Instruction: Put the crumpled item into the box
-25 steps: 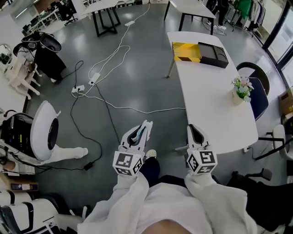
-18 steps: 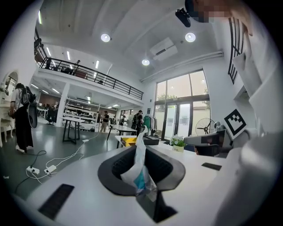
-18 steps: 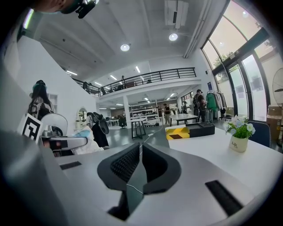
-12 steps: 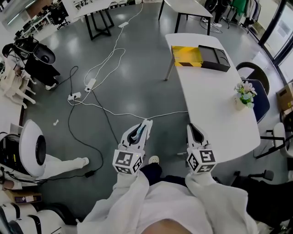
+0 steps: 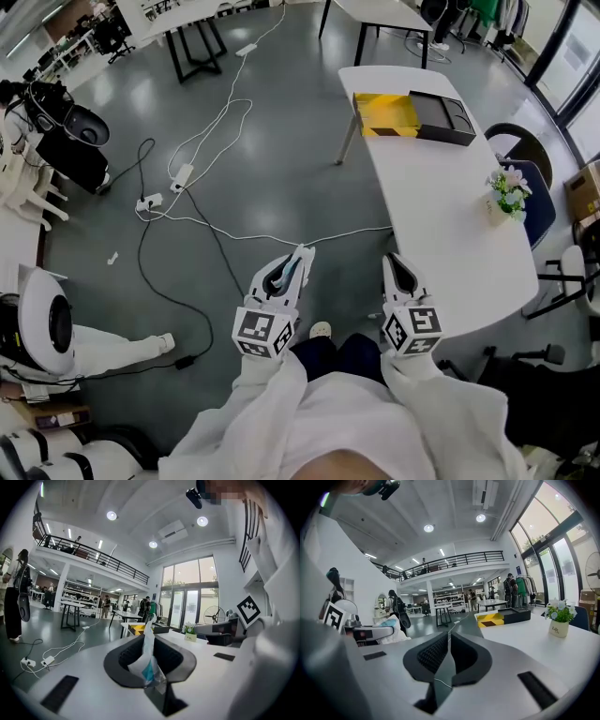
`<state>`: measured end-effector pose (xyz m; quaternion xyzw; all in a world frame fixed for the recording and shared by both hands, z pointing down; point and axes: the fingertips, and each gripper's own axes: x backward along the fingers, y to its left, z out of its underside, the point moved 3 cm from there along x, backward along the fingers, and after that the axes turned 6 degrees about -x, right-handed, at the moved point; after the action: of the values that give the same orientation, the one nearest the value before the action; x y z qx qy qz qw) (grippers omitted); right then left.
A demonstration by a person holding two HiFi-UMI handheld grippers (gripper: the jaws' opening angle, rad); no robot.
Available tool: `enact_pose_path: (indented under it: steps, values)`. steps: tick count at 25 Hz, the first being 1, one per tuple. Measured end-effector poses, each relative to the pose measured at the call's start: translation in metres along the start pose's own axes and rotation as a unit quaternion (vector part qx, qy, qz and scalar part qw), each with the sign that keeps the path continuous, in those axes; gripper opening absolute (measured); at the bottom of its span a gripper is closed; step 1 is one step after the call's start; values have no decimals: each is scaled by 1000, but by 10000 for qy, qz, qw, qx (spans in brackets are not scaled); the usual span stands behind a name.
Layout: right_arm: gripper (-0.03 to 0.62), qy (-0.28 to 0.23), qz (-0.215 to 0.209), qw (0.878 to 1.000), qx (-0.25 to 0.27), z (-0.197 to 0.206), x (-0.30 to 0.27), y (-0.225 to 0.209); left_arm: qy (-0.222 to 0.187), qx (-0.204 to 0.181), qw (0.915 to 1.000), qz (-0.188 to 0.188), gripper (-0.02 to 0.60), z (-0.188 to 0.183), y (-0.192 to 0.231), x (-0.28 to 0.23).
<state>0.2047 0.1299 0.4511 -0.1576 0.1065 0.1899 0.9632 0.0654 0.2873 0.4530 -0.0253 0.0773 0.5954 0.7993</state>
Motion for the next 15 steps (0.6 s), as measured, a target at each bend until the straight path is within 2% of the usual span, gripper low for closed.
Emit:
enact_pose_path:
  steps: [8, 15]
  values:
    - [43, 163, 53, 9998, -95, 6, 3, 3, 100, 79, 9999, 59, 57, 6, 0, 7]
    - [43, 210, -66, 9997, -119, 7, -13, 2, 136, 70, 9999, -53, 57, 8, 10, 0]
